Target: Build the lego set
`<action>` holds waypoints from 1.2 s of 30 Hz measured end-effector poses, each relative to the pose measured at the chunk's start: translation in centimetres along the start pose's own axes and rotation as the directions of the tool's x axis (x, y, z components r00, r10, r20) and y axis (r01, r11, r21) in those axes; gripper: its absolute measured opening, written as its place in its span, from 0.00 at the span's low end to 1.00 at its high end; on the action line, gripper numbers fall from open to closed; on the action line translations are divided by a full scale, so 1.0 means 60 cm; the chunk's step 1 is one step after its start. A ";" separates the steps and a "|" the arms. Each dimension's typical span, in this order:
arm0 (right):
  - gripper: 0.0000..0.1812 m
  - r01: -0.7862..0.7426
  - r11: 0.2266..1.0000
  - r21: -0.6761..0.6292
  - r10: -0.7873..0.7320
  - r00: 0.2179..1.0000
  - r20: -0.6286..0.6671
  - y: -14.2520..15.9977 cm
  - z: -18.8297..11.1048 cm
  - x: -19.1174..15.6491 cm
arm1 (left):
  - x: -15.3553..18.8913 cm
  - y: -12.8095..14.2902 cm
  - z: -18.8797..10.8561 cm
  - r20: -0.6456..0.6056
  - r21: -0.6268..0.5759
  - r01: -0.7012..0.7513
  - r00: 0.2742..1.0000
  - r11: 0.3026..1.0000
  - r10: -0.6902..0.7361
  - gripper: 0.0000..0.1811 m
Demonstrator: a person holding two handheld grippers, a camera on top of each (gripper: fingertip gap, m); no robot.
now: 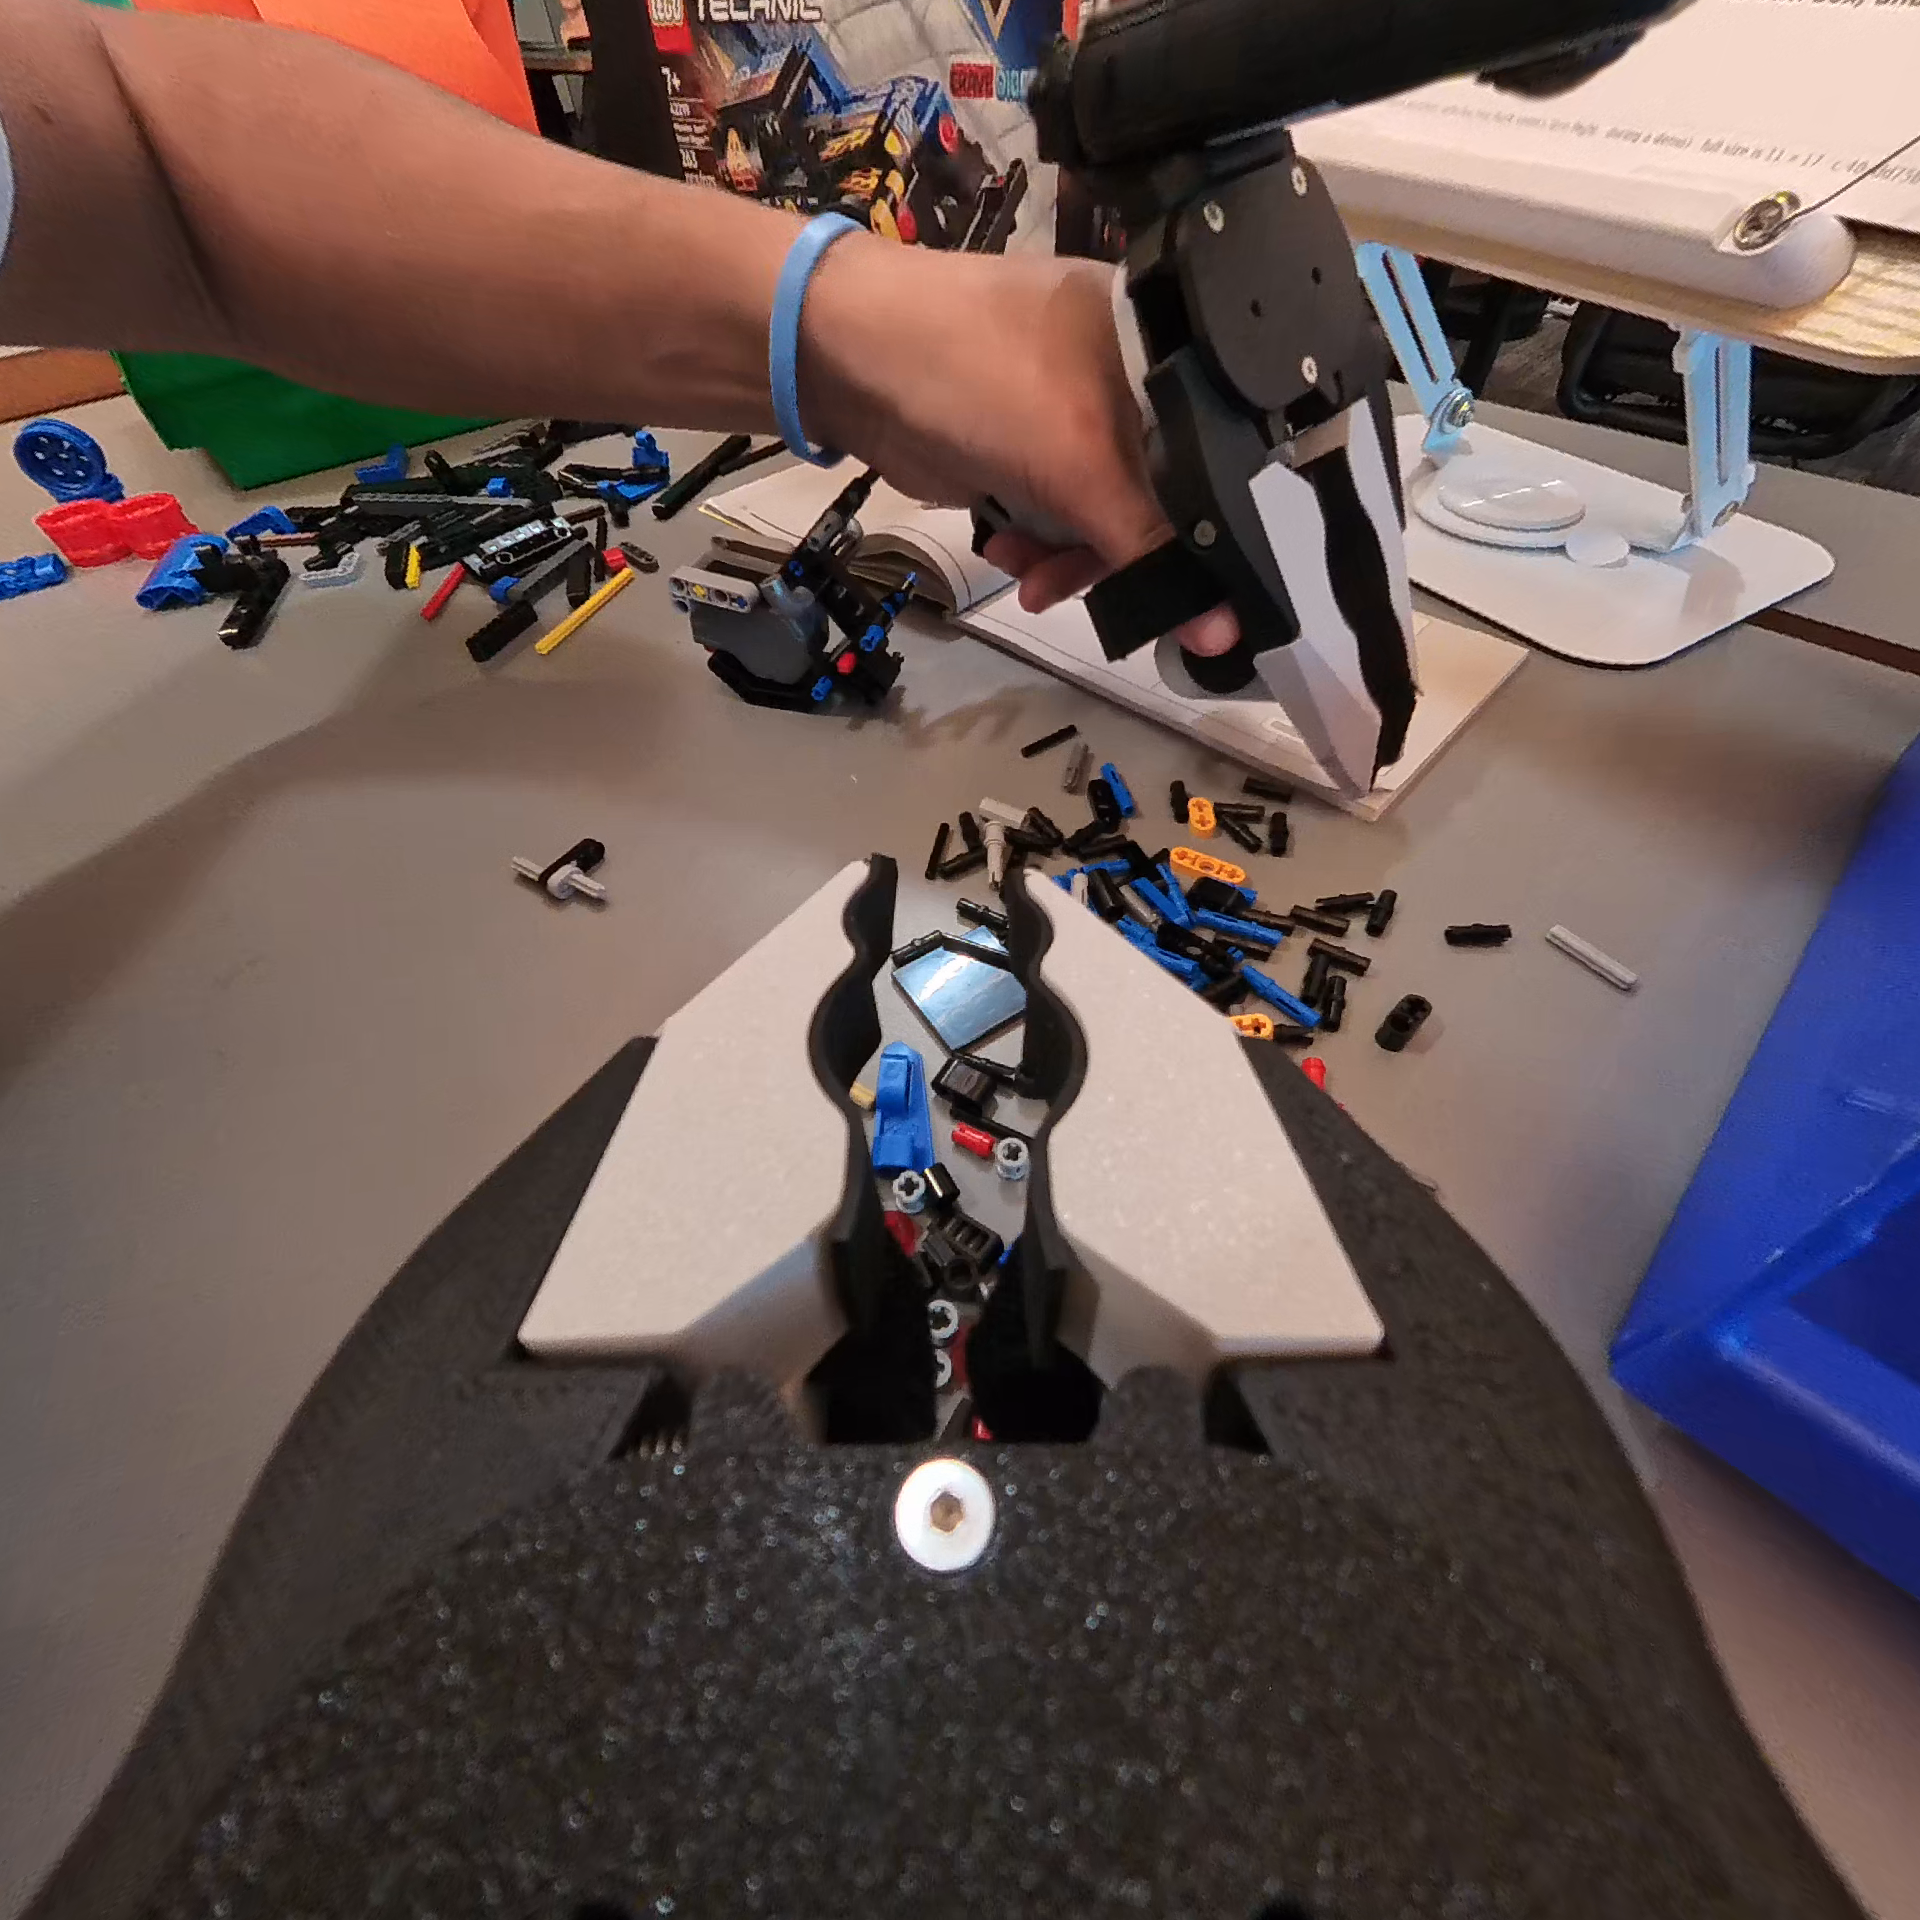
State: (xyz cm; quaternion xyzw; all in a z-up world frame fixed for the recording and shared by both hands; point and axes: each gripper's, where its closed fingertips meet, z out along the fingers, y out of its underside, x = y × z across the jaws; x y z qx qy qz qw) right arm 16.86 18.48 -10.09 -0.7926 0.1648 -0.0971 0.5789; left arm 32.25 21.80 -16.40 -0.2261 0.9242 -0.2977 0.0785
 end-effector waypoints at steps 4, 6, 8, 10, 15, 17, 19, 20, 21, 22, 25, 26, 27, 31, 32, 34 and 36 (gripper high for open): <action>0.11 0.005 1.000 0.000 -0.005 1.000 -0.003 0.000 0.000 0.000 | -0.006 0.003 0.003 0.010 -0.006 0.007 1.000 1.000 -0.007 0.07; 0.11 0.005 1.000 -0.001 -0.005 1.000 0.001 0.000 0.000 -0.001 | -0.007 0.004 0.004 0.011 -0.012 0.002 1.000 1.000 -0.002 0.05; 0.11 0.007 1.000 -0.001 -0.007 1.000 0.001 0.001 0.000 -0.002 | -0.003 0.006 0.006 0.001 -0.020 -0.008 1.000 1.000 0.008 0.00; 0.11 0.006 1.000 -0.001 -0.006 1.000 0.002 0.000 0.000 -0.002 | 0.000 0.007 0.007 0.000 -0.031 -0.020 1.000 0.999 0.020 0.00; 0.11 0.007 1.000 -0.002 -0.007 1.000 0.002 0.001 0.000 -0.002 | -0.004 0.009 0.005 0.017 -0.057 -0.039 0.999 0.998 0.040 0.00; 0.11 0.006 1.000 -0.003 -0.006 1.000 0.001 0.001 0.000 -0.001 | -0.015 0.003 -0.005 0.057 -0.035 -0.048 0.997 0.998 0.050 0.00; 0.11 0.006 1.000 -0.002 -0.006 1.000 0.000 0.001 0.000 -0.001 | -0.028 0.002 -0.021 0.088 -0.031 -0.052 0.995 0.998 0.055 0.00; 0.11 0.006 1.000 -0.003 -0.006 1.000 0.000 0.002 0.000 -0.001 | -0.034 0.002 -0.032 0.102 -0.020 -0.046 0.994 0.999 0.048 0.00; 0.11 0.007 1.000 -0.005 -0.007 1.000 0.001 0.002 0.001 -0.001 | -0.038 0.004 -0.044 0.111 -0.011 -0.036 0.993 0.999 0.037 0.00; 0.11 0.008 1.000 -0.005 -0.008 1.000 0.000 0.002 0.001 -0.001 | -0.045 0.006 -0.056 0.127 0.006 -0.025 0.992 1.000 0.024 0.00; 0.11 0.011 1.000 -0.007 -0.011 1.000 0.000 0.002 0.002 -0.001 | -0.062 0.026 -0.102 0.185 0.038 0.009 0.983 0.999 -0.016 0.00; 0.11 0.012 1.000 -0.009 -0.012 1.000 -0.001 0.003 0.002 -0.001 | -0.070 0.036 -0.121 0.222 0.050 0.014 0.975 0.999 -0.025 0.00; 0.11 0.013 1.000 -0.009 -0.013 1.000 -0.002 0.003 0.002 -0.001 | -0.078 0.048 -0.142 0.261 0.060 0.019 0.965 0.998 -0.034 0.00; 0.11 0.018 1.000 -0.016 -0.018 1.000 -0.005 0.005 0.004 -0.001 | -0.091 0.112 -0.230 0.351 0.151 0.114 0.922 0.982 -0.161 0.00; 0.11 0.021 1.000 -0.019 -0.021 1.000 -0.007 0.005 0.005 -0.001 | -0.092 0.133 -0.252 0.366 0.179 0.147 0.908 0.973 -0.204 0.00; 0.11 0.032 0.999 -0.027 -0.032 0.999 -0.014 0.007 0.007 0.001 | -0.094 0.189 -0.292 0.429 0.198 0.198 0.863 0.960 -0.266 0.00; 0.11 0.049 0.998 -0.037 -0.050 0.998 -0.026 0.010 0.010 0.003 | -0.089 0.247 -0.324 0.492 0.198 0.230 0.817 0.953 -0.299 0.00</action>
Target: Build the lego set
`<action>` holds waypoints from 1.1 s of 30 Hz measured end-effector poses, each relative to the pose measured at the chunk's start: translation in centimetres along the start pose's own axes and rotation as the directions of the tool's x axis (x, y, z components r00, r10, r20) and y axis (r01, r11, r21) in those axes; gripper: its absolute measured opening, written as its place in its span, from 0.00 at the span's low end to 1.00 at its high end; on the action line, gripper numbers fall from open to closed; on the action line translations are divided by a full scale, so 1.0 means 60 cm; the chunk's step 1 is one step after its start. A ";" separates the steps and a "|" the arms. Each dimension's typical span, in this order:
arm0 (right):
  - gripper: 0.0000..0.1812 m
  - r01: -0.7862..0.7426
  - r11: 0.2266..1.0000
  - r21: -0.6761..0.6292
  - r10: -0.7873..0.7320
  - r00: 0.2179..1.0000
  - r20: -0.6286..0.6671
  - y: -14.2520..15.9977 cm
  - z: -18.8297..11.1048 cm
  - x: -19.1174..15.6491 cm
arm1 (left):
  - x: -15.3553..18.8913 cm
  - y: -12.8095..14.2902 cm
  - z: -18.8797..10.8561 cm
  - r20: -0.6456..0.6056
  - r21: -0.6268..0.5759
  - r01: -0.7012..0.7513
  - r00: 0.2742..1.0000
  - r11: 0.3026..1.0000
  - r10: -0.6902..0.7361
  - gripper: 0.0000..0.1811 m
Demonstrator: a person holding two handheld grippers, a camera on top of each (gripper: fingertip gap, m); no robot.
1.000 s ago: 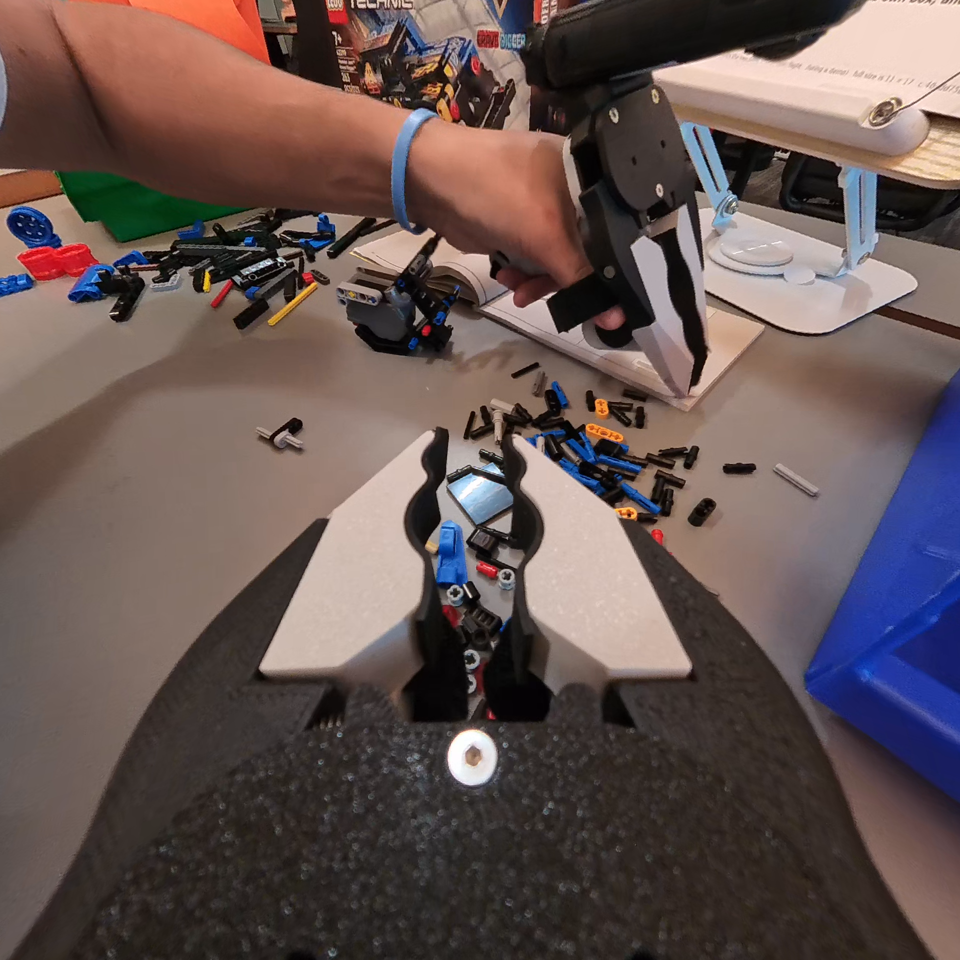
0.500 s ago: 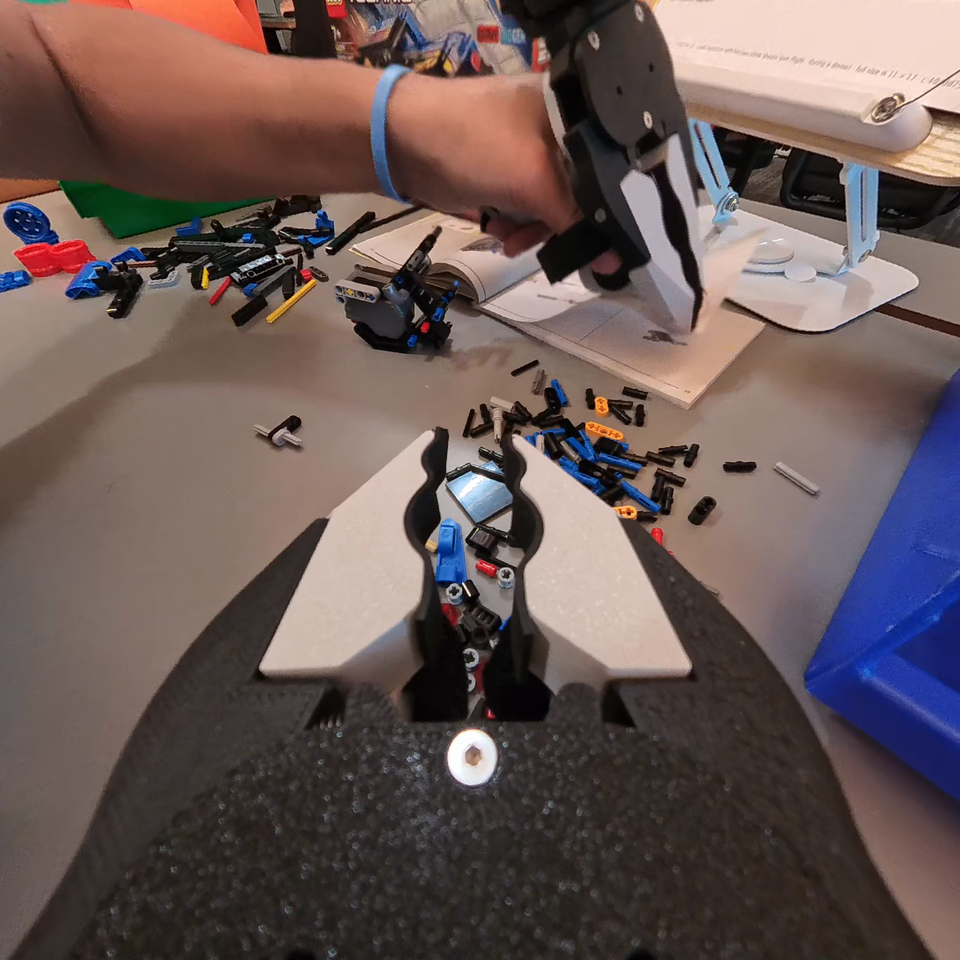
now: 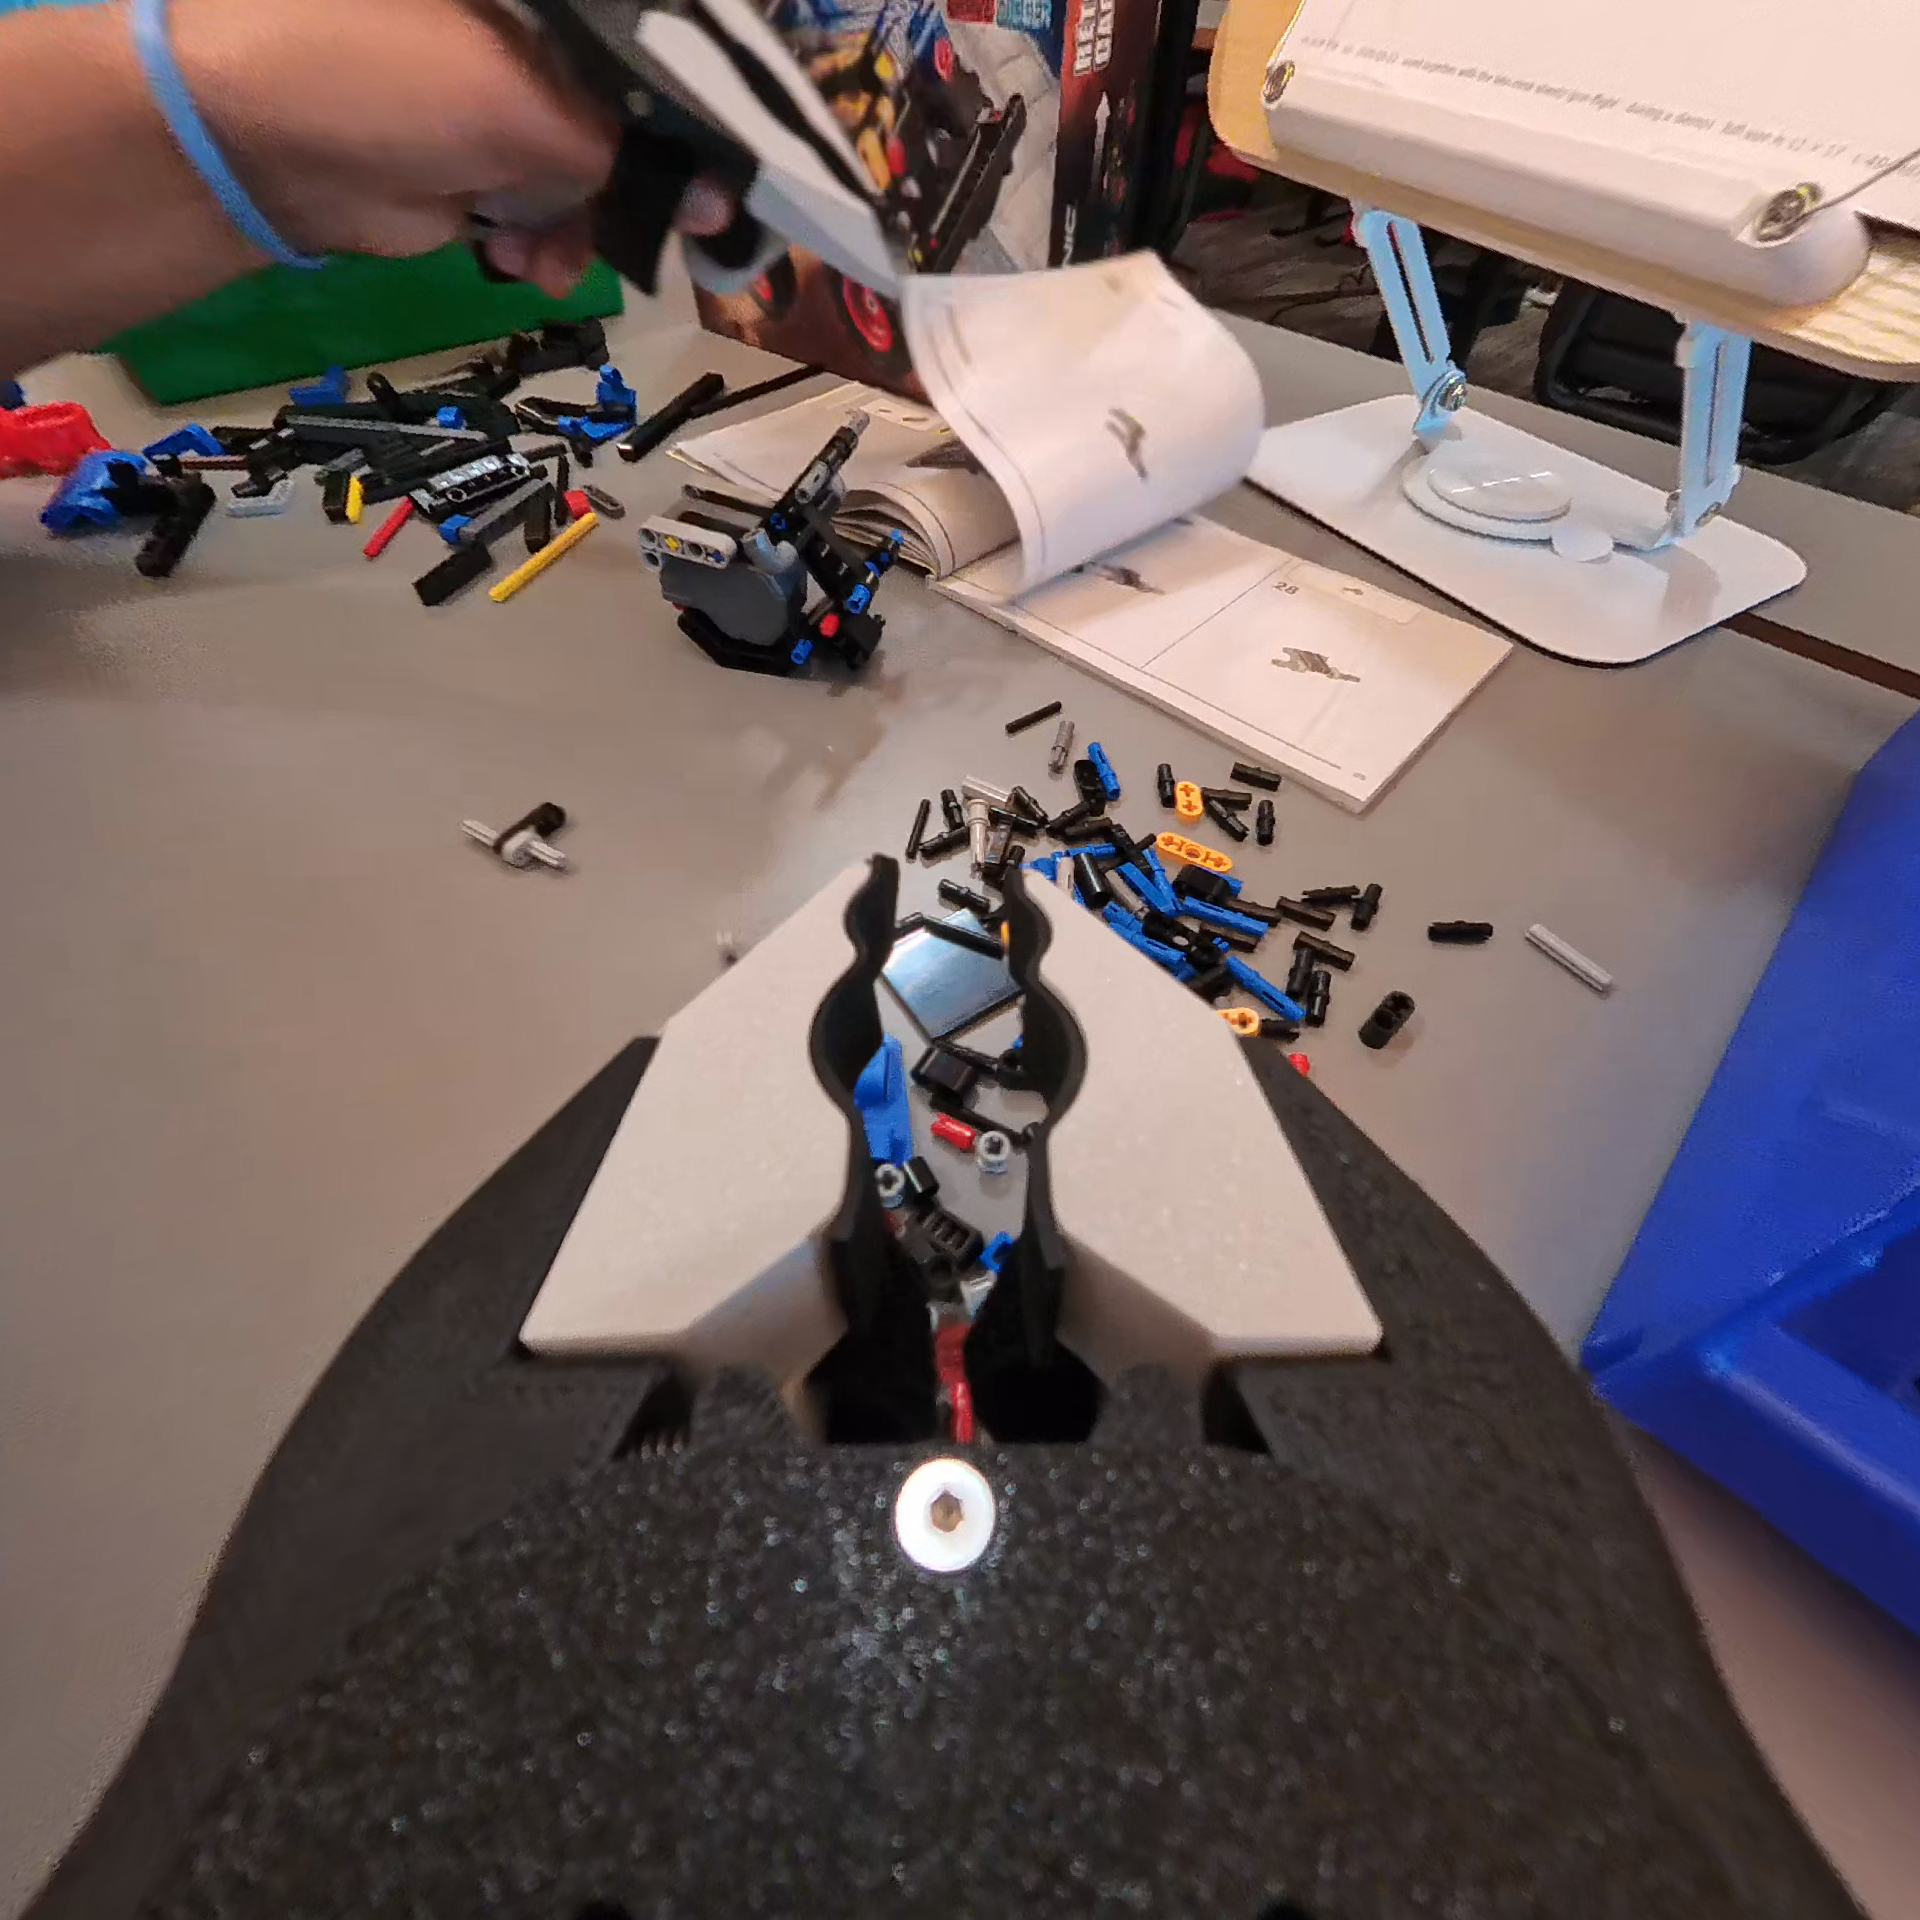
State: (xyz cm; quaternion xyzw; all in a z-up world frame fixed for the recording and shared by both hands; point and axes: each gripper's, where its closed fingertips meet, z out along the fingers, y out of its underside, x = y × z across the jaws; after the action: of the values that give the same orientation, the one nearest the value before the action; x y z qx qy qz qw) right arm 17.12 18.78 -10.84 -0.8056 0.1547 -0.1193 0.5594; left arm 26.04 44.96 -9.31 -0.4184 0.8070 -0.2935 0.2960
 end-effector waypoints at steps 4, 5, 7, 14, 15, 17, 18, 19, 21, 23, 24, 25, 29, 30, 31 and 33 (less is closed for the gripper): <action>0.11 0.005 1.000 -0.020 -0.005 1.000 0.002 0.000 0.008 0.001 | -0.016 0.079 -0.049 0.025 -0.030 0.097 0.995 0.995 -0.096 0.00; 0.11 0.002 1.000 -0.016 -0.001 1.000 0.005 -0.004 0.010 0.001 | -0.019 0.097 -0.060 0.037 -0.042 0.107 0.994 0.993 -0.106 0.00; 0.11 -0.005 1.000 -0.013 0.005 1.000 0.028 -0.012 0.016 -0.006 | -0.019 0.131 -0.076 0.046 -0.071 0.123 0.992 0.990 -0.120 0.00; 0.13 0.157 0.918 -0.365 -0.230 0.959 -0.166 -0.042 0.090 0.135 | 0.002 0.122 -0.077 -0.040 -0.067 0.076 0.996 0.995 -0.079 0.00; 0.13 0.163 0.887 -0.432 -0.259 0.950 -0.174 -0.043 0.120 0.163 | 0.008 0.105 -0.071 -0.060 -0.051 0.068 0.996 0.996 -0.071 0.00; 0.15 0.165 0.817 -0.552 -0.291 0.945 -0.150 -0.037 0.188 0.199 | 0.022 0.068 -0.063 -0.121 -0.016 0.066 0.990 0.998 -0.068 0.00; 0.15 0.168 0.774 -0.610 -0.295 0.949 -0.112 -0.028 0.219 0.201 | 0.028 0.050 -0.060 -0.149 0.005 0.070 0.986 0.998 -0.069 0.00; 0.16 0.168 0.738 -0.653 -0.287 0.955 -0.078 -0.019 0.241 0.195 | 0.033 0.036 -0.058 -0.175 0.019 0.076 0.982 0.997 -0.071 0.00; 0.12 0.198 0.724 -0.661 -0.310 0.949 -0.056 -0.009 0.275 0.188 | 0.042 0.022 -0.050 -0.230 0.018 0.093 0.969 0.996 -0.086 0.04; 0.12 0.206 0.754 -0.624 -0.301 0.952 -0.049 -0.005 0.294 0.180 | 0.055 0.007 -0.040 -0.292 0.033 0.130 0.949 0.991 -0.115 0.09; 0.13 0.203 0.782 -0.590 -0.281 0.959 -0.043 -0.010 0.301 0.173 | 0.061 -0.004 -0.035 -0.324 0.047 0.158 0.936 0.986 -0.134 0.12; 0.13 0.200 0.802 -0.563 -0.272 0.961 -0.046 -0.016 0.307 0.169 | 0.070 -0.016 -0.030 -0.364 0.055 0.187 0.918 0.981 -0.155 0.14; 0.14 0.250 0.829 -0.501 -0.299 0.954 -0.019 -0.040 0.336 0.152 | 0.085 -0.056 0.011 -0.422 0.072 0.201 0.894 0.977 -0.153 0.22; 0.14 0.255 0.836 -0.486 -0.299 0.954 -0.014 -0.045 0.344 0.148 | 0.088 -0.064 0.025 -0.430 0.067 0.199 0.890 0.978 -0.152 0.24; 0.14 0.254 0.841 -0.478 -0.292 0.956 -0.006 -0.048 0.353 0.145 | 0.094 -0.072 0.038 -0.447 0.062 0.207 0.880 0.976 -0.158 0.24; 0.14 0.248 0.857 -0.453 -0.259 0.965 0.038 -0.052 0.370 0.129 | 0.103 -0.086 0.056 -0.480 0.043 0.227 0.859 0.973 -0.179 0.28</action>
State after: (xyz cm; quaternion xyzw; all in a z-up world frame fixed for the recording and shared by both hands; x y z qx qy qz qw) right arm 32.75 36.04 -15.47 -0.9255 0.0776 -0.1621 0.3335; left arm 28.11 36.49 -9.18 -0.4019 0.7906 -0.4553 0.0777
